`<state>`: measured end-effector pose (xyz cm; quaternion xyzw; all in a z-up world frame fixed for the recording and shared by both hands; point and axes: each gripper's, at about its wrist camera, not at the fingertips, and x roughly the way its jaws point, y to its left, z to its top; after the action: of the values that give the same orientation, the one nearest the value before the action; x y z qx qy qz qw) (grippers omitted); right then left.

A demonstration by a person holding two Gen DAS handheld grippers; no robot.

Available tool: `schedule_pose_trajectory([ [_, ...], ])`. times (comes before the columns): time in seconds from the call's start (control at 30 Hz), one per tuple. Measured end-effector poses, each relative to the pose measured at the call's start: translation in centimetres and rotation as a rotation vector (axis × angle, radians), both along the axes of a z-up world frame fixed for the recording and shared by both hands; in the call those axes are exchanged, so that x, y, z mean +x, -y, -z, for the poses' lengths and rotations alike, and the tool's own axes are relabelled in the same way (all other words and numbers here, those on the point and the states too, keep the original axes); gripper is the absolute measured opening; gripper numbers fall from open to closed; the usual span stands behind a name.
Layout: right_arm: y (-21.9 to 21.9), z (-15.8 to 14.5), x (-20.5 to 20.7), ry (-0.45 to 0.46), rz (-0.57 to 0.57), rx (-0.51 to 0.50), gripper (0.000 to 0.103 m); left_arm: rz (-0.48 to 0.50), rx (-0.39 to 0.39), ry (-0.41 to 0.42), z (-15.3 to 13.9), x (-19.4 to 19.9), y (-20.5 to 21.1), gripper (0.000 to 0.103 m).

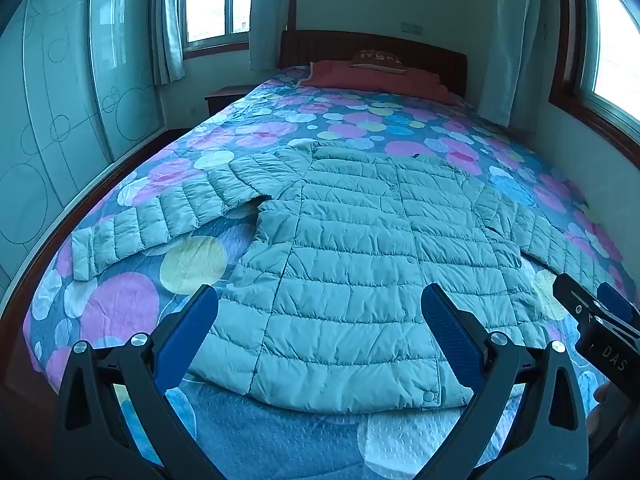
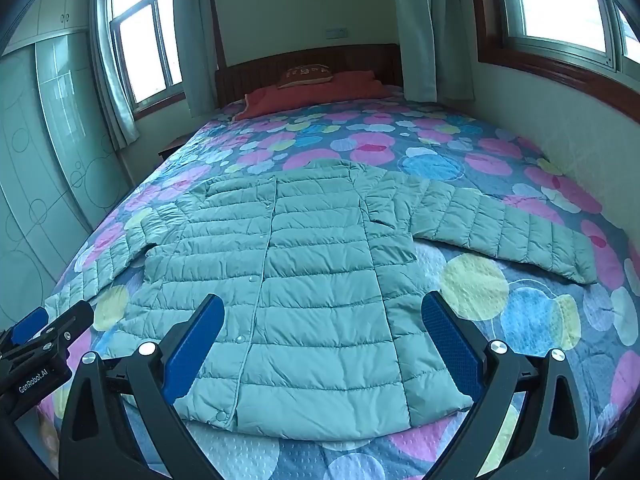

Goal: Fold large clothes

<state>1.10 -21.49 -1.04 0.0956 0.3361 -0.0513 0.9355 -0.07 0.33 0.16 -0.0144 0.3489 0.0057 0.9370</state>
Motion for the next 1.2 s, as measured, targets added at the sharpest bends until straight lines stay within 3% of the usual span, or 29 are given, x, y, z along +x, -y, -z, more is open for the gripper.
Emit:
schedule_pose_trajectory([
  [1.2,-0.3,0.4,-0.1,-0.003,-0.008,-0.001,0.098,-0.028,0.001,-0.013,1.1,0.0,-1.1,0.101],
])
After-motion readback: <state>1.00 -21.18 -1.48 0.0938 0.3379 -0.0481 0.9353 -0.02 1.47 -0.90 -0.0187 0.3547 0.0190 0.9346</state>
